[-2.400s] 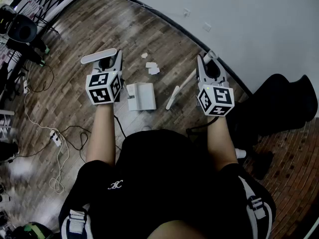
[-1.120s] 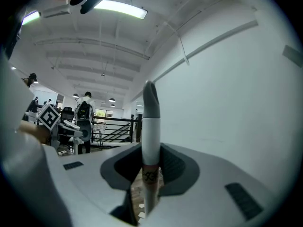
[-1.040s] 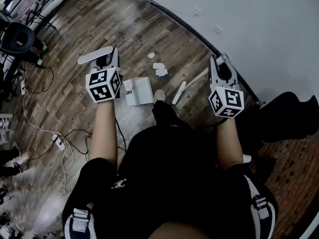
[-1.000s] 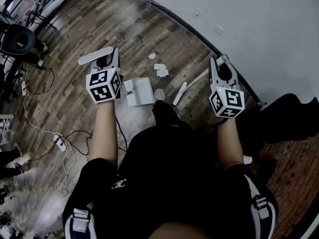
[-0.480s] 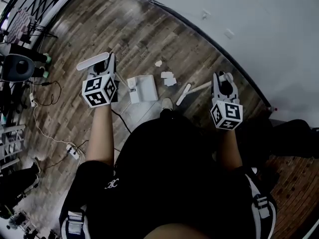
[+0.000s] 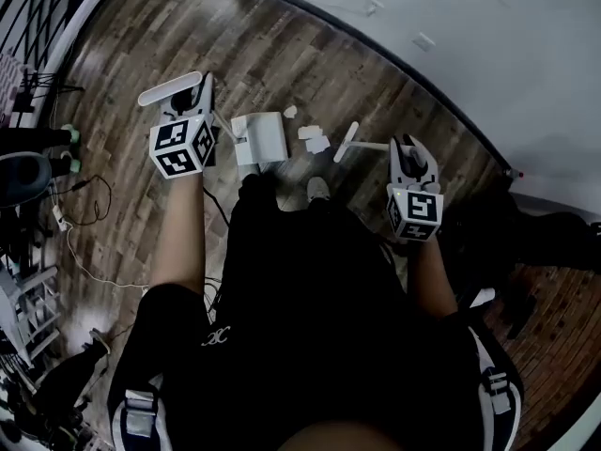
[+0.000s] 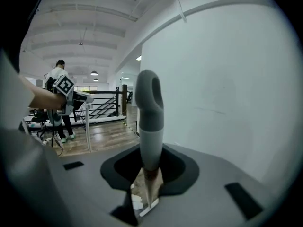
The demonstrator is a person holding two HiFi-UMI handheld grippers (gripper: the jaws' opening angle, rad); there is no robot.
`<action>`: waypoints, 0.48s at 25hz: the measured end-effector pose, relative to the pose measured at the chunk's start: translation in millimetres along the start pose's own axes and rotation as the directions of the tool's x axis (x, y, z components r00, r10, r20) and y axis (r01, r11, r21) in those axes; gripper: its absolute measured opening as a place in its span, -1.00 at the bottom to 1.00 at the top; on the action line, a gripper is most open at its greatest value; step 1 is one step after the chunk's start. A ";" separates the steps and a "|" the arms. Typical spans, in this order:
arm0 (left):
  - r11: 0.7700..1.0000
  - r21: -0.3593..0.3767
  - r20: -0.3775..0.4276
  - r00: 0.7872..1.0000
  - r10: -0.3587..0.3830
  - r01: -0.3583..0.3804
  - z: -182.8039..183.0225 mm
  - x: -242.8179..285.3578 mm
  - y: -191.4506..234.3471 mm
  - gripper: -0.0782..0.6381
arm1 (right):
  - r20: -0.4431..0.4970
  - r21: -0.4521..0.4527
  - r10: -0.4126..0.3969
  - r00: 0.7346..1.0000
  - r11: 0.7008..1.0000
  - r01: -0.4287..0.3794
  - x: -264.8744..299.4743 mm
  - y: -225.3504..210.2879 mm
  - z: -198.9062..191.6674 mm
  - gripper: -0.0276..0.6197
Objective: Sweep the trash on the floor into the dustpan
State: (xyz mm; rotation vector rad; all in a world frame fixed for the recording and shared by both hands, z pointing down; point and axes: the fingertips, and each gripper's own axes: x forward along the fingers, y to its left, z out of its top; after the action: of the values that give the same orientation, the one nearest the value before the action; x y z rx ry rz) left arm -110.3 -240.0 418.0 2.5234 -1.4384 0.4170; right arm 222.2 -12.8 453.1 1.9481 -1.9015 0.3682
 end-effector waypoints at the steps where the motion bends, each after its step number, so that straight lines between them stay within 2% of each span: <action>1: 1.000 0.001 -0.003 1.000 -0.017 0.017 -0.8 12.7 7.2 -0.47 | -0.016 -0.003 -0.023 1.000 1.000 0.023 5.5 3.4 -0.2 -0.62; 6: 0.996 0.004 -0.030 0.996 -0.085 0.085 -18.3 71.0 34.9 -0.47 | -0.070 -0.017 -0.164 0.984 0.986 0.163 27.8 16.5 5.4 -0.62; 12: 0.984 0.020 -0.044 0.984 -0.175 0.176 -27.6 141.8 48.9 -0.47 | -0.134 0.023 -0.358 0.924 0.931 0.364 27.5 16.0 0.3 -0.62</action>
State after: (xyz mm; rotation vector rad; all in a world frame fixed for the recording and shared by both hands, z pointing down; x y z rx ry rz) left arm -87.7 -370.0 494.3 2.6160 -1.1903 0.4555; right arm 207.5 -37.5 466.7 2.1943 -1.4258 0.4192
